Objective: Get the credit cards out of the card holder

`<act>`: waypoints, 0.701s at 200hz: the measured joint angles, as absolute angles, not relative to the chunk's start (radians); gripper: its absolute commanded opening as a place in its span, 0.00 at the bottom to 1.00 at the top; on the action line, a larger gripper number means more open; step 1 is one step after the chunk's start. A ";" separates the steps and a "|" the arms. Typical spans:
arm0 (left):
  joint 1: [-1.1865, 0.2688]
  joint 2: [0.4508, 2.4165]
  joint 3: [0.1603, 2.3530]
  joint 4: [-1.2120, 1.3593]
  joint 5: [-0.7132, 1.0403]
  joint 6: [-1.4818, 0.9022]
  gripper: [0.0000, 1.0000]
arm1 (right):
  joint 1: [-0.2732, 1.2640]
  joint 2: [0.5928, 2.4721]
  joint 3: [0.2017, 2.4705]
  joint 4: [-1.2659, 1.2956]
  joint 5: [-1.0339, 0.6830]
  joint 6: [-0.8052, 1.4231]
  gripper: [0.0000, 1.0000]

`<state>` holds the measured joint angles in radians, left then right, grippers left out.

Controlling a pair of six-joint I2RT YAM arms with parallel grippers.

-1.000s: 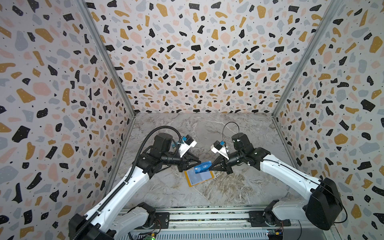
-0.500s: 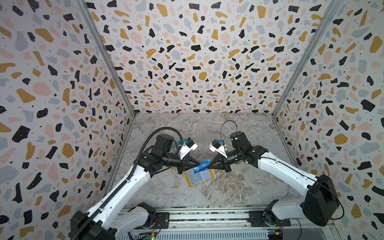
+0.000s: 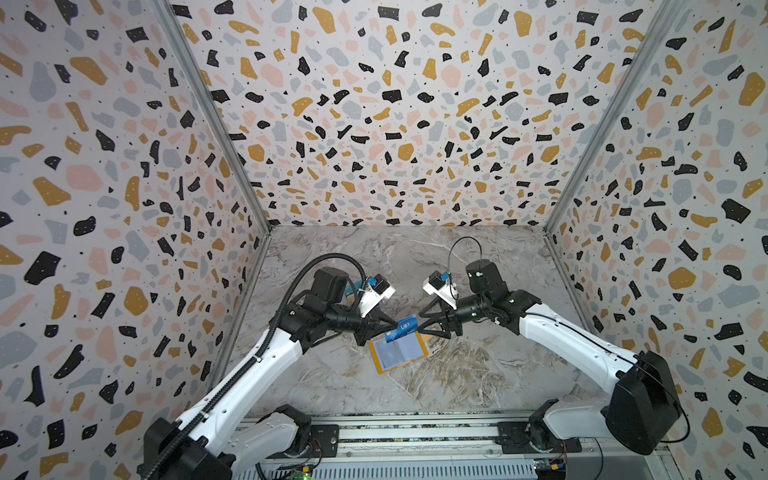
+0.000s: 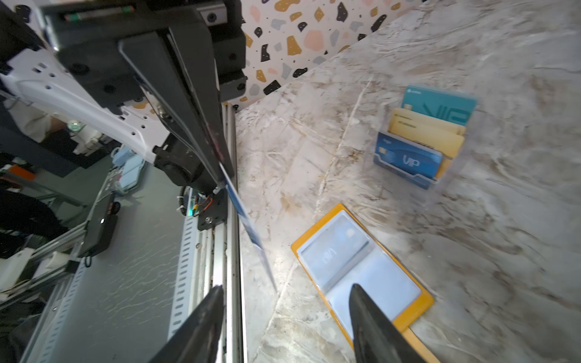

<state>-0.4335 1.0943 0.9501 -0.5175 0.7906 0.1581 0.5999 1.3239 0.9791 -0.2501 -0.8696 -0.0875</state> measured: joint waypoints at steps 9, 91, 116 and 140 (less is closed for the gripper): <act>-0.409 1.098 0.948 -0.499 0.770 0.168 0.00 | 0.600 1.314 0.971 -0.243 -0.844 -0.079 0.70; -0.257 1.303 1.022 -0.534 0.639 0.495 0.00 | 0.590 1.295 0.941 -0.178 -0.638 -0.007 0.77; -0.220 1.344 1.037 -0.538 0.618 0.602 0.00 | 0.581 1.295 0.917 -0.156 -0.594 0.007 0.78; -0.183 1.388 1.034 -0.523 0.624 0.672 0.00 | 0.572 1.295 0.891 -0.139 -0.569 0.023 0.78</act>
